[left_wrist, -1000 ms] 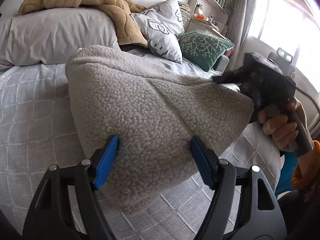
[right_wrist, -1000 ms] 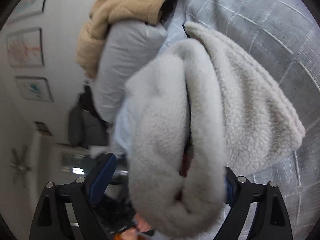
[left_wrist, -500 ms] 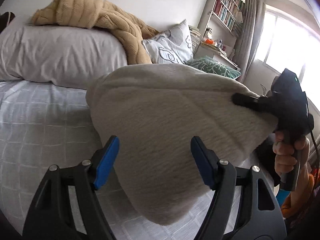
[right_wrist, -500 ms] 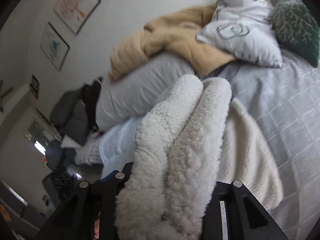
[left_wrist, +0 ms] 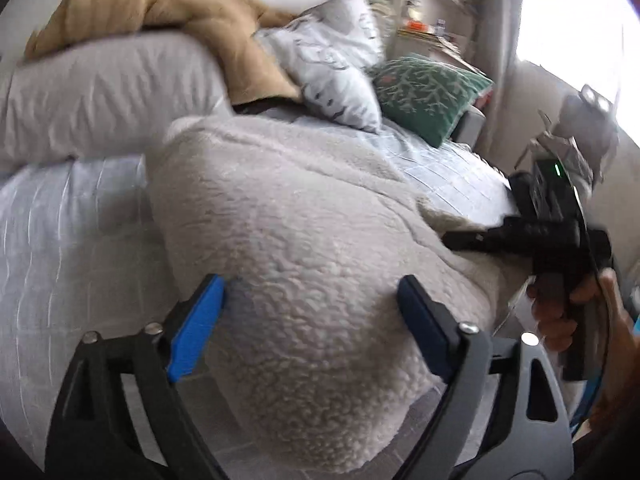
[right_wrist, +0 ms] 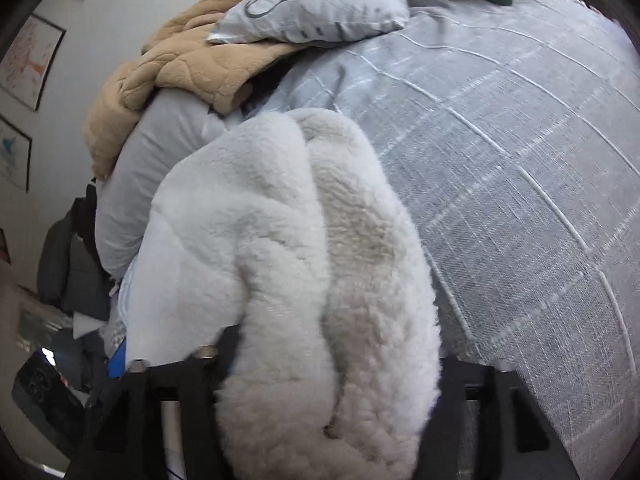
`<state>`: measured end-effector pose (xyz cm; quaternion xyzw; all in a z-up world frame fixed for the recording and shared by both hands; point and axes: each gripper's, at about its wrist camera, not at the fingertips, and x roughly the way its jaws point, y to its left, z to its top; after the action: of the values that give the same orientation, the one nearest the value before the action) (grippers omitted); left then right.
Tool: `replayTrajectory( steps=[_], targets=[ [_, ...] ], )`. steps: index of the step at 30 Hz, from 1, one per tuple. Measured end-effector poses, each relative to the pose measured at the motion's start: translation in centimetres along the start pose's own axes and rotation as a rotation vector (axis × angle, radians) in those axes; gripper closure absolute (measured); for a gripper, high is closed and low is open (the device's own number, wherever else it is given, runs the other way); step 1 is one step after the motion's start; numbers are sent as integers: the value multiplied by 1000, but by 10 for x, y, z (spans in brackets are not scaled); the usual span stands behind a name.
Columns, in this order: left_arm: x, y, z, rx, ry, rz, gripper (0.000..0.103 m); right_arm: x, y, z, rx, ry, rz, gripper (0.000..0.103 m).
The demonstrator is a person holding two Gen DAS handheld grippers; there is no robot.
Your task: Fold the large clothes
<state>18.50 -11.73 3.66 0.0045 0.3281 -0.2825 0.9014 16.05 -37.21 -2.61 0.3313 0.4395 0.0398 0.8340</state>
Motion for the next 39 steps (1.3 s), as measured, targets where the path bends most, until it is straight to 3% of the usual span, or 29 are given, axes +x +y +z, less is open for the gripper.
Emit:
replayTrajectory(
  steps=[1, 3, 5, 8, 12, 14, 16, 19, 25, 30, 34, 36, 39],
  targets=[
    [-2, 10, 3, -44, 14, 8, 10, 1, -2, 0, 7, 14, 6, 18],
    [-2, 30, 5, -108, 36, 20, 9, 3, -3, -2, 28, 39, 34, 17],
    [6, 48, 2, -190, 83, -22, 4, 8, -12, -1, 84, 75, 95, 17],
    [25, 74, -9, -369, 178, -169, 0, 12, -19, -1, 136, 101, 147, 15],
    [64, 108, -44, -699, 308, -479, 0, 16, -14, -1, 133, 104, 140, 17],
    [71, 115, -56, -757, 293, -538, 0, 17, -10, -2, 138, 107, 167, 25],
    [62, 113, -59, -747, 253, -534, 8, 15, -3, -3, 125, 111, 189, 37],
    [38, 105, -54, -710, 204, -483, 20, 11, 14, -4, 98, 97, 184, 42],
    [-34, 112, -44, -639, 150, -389, 21, 4, 56, -24, 23, 167, 229, 45],
    [-98, 138, -60, -630, 167, -323, 21, 1, 117, -66, -109, 269, 266, 45],
    [-101, 153, -97, -593, 245, -232, 21, 22, 128, -95, -141, 337, 201, 36],
    [-97, 156, -111, -604, 223, -235, 17, 36, 121, -105, -145, 370, 144, 26],
    [-104, 155, -105, -621, 204, -241, 17, 31, 113, -99, -103, 375, 165, 22]
  ],
)
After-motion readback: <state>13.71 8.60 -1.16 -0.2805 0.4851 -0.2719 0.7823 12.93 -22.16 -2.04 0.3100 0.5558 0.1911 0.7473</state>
